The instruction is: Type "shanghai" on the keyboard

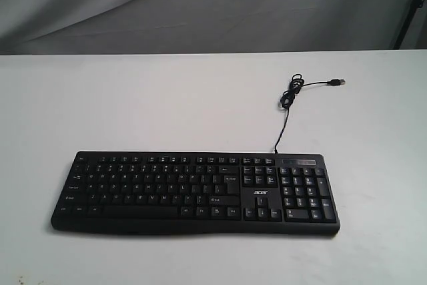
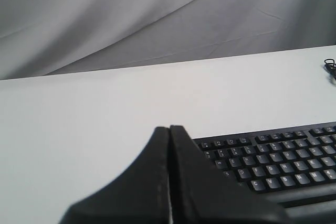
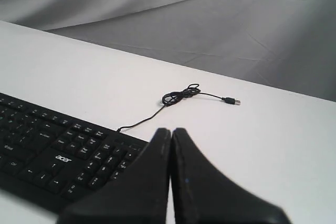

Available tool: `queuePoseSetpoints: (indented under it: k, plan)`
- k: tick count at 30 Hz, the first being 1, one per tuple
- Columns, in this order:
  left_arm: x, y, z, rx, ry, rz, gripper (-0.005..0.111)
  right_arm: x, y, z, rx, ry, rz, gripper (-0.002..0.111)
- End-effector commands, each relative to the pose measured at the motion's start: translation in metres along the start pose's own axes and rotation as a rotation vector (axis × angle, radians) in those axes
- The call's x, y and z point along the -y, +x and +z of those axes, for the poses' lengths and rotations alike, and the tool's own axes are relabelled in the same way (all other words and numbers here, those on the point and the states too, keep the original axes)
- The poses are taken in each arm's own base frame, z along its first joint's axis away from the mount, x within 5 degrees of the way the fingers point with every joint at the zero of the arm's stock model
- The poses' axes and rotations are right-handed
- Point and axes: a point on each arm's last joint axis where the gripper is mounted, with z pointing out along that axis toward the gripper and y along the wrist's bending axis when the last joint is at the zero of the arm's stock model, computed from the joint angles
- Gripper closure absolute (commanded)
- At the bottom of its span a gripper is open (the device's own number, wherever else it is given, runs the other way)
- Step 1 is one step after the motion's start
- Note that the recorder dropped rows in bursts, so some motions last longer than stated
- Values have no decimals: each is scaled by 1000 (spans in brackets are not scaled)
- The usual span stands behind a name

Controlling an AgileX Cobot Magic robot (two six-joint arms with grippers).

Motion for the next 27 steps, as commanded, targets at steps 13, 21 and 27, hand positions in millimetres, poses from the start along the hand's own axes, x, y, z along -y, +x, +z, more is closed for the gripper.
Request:
queuePoseSetpoints:
  k: [13, 21, 27]
  plan:
    - [0, 1, 0, 4, 4, -1, 107, -6, -86, 81, -108, -123, -72, 108]
    - [0, 1, 0, 4, 4, -1, 107, -88, -101, 107, -190, -506, 70, 108]
    - [0, 1, 0, 4, 4, -1, 107, -150, -111, 131, -258, -659, -12, 108]
